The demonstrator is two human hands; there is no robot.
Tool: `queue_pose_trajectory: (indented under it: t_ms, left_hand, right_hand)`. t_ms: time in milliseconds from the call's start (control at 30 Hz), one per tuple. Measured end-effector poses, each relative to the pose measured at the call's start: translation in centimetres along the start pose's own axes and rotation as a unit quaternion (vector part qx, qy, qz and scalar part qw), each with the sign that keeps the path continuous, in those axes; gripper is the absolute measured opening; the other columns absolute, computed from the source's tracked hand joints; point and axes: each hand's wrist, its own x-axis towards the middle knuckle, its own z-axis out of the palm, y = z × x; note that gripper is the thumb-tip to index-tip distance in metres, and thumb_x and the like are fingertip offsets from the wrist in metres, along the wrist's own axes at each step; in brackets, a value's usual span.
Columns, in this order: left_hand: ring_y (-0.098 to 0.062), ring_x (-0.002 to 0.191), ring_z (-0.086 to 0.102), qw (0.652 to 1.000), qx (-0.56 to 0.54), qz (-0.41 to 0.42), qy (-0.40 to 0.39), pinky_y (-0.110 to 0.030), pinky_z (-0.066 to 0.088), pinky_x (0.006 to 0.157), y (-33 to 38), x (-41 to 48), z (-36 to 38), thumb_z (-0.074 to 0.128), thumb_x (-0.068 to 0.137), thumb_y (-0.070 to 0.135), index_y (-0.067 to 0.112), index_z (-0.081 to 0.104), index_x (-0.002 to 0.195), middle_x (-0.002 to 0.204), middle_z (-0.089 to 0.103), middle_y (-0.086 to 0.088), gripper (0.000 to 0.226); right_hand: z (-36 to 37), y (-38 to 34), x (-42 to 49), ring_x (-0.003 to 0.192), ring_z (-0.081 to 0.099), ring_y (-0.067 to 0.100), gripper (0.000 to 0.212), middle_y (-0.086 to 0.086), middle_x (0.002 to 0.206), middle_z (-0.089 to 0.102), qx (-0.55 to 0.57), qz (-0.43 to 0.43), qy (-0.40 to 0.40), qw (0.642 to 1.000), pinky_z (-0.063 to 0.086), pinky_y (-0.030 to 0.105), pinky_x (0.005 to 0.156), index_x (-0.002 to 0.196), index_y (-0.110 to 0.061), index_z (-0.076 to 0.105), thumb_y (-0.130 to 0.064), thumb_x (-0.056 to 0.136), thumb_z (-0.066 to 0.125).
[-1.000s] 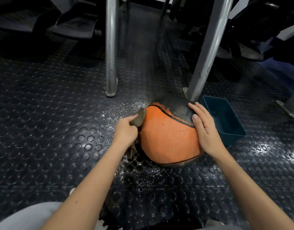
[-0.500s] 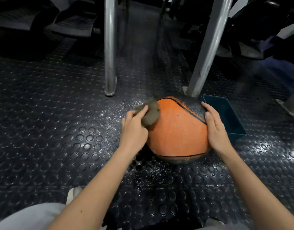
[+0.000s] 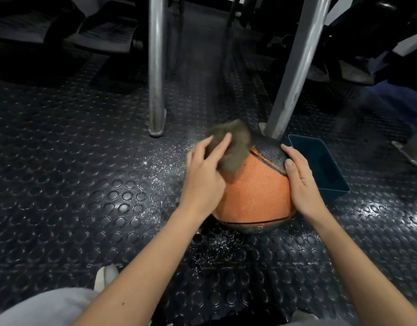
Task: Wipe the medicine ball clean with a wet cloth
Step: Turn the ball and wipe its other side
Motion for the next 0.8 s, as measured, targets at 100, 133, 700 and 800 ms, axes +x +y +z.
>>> queue_pose_trajectory:
  t_ms: [100, 133, 700, 800]
  left_hand:
    - [-0.015, 0.131, 0.019, 0.998, 0.026, 0.053, -0.032, -0.027, 0.017, 0.110, 0.4, -0.4, 0.6, 0.038, 0.084, -0.014, 0.036, 0.039, 0.140, 0.150, 0.028, 0.006, 0.075]
    - [-0.015, 0.131, 0.019, 0.999, 0.024, 0.021, -0.044, -0.026, 0.015, 0.110, -0.3, -0.3, 0.7, 0.037, 0.083, -0.015, 0.036, 0.041, 0.139, 0.151, 0.028, 0.007, 0.076]
    - [-0.019, 0.108, 0.049, 0.979, -0.058, -0.179, -0.072, -0.033, 0.044, 0.097, -2.6, 1.2, -0.8, 0.034, 0.081, -0.014, 0.031, 0.046, 0.137, 0.128, 0.050, -0.003, 0.073]
    - [-0.022, 0.081, 0.059, 0.940, -0.156, -0.295, -0.064, -0.036, 0.052, 0.071, -2.3, 1.5, -1.5, 0.036, 0.089, -0.006, 0.020, 0.050, 0.135, 0.101, 0.062, -0.005, 0.054]
  right_hand:
    - [0.1, -0.2, 0.0, 0.140, 0.024, 0.010, 0.031, -0.005, 0.148, 0.034, -0.010, -0.004, -0.006, 1.000, 0.016, 0.040, 0.118, 0.123, -0.054, 0.038, -0.043, 0.095, 0.031]
    - [0.2, -0.3, 0.0, 0.140, 0.022, 0.009, 0.032, -0.007, 0.148, 0.032, -0.013, -0.002, -0.010, 1.000, 0.015, 0.036, 0.117, 0.124, -0.053, 0.037, -0.044, 0.095, 0.031]
    - [0.7, -0.5, 0.0, 0.139, 0.023, 0.008, 0.032, -0.004, 0.148, 0.035, -0.029, -0.023, -0.020, 0.999, 0.017, 0.037, 0.117, 0.124, -0.053, 0.037, -0.047, 0.094, 0.033]
    - [0.6, -0.2, 0.0, 0.139, 0.024, 0.007, 0.033, -0.005, 0.149, 0.035, -0.028, -0.023, -0.016, 0.999, 0.018, 0.038, 0.117, 0.125, -0.052, 0.038, -0.049, 0.093, 0.032]
